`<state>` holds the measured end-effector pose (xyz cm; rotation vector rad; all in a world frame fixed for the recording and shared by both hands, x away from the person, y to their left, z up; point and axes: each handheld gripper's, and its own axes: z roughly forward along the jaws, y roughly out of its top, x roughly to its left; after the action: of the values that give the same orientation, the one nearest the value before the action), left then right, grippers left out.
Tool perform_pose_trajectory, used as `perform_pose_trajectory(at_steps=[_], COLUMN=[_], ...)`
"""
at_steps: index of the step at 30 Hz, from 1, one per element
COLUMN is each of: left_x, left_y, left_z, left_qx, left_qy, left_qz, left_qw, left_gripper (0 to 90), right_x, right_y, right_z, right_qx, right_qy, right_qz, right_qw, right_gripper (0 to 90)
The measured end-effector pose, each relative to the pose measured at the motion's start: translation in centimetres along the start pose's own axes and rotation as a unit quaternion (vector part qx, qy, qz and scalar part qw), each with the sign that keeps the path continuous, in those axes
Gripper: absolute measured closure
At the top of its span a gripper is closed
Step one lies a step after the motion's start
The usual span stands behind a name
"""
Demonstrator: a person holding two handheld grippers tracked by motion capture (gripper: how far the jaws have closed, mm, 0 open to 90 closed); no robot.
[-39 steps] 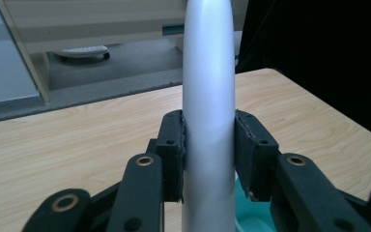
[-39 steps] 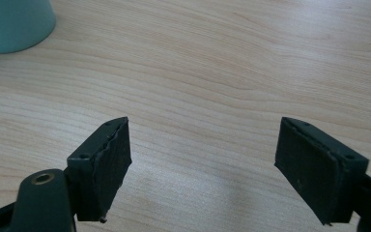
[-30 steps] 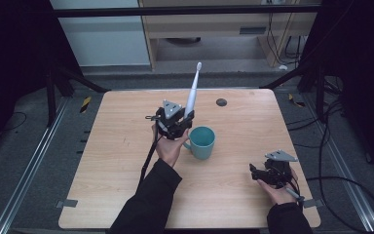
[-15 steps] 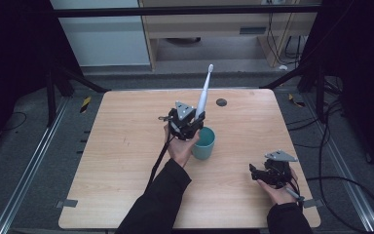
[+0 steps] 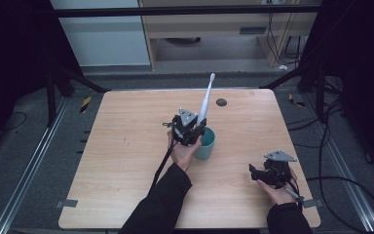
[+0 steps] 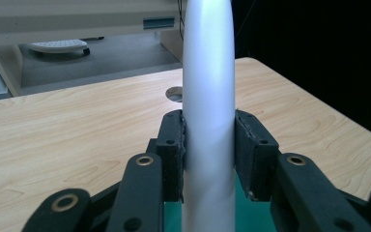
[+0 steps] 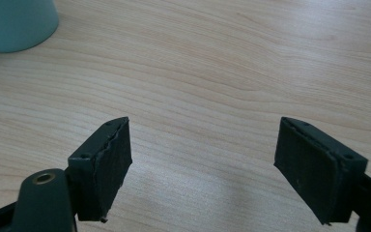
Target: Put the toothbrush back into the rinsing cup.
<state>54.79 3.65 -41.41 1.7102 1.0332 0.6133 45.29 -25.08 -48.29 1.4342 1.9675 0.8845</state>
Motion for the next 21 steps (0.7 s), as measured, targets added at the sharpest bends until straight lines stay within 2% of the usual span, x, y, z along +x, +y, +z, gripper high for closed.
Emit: perform_pose_trajectory(at_steps=[11, 15, 21], left_x=[-0.5, -0.6, -0.9], left_y=[-2.1, -2.4, -2.5], left_z=[0.5, 0.5, 0.5], left_qx=[0.019, 0.021, 0.028], left_qy=[-0.004, -0.006, 0.003], left_qz=[0.005, 0.010, 0.021], left_qw=[0.9998, 0.9997, 0.9994], left_gripper=[66.0, 65.9, 65.7], right_x=[0.0, 0.0, 0.0], right_y=[0.0, 0.0, 0.0], right_z=[0.0, 0.0, 0.0], right_qx=[0.002, 0.002, 0.002], right_qy=[-0.001, -0.001, -0.001], right_qz=[-0.002, -0.002, -0.001], right_qw=[1.0000, 1.0000, 1.0000], right_gripper=[20.7, 20.8, 20.8])
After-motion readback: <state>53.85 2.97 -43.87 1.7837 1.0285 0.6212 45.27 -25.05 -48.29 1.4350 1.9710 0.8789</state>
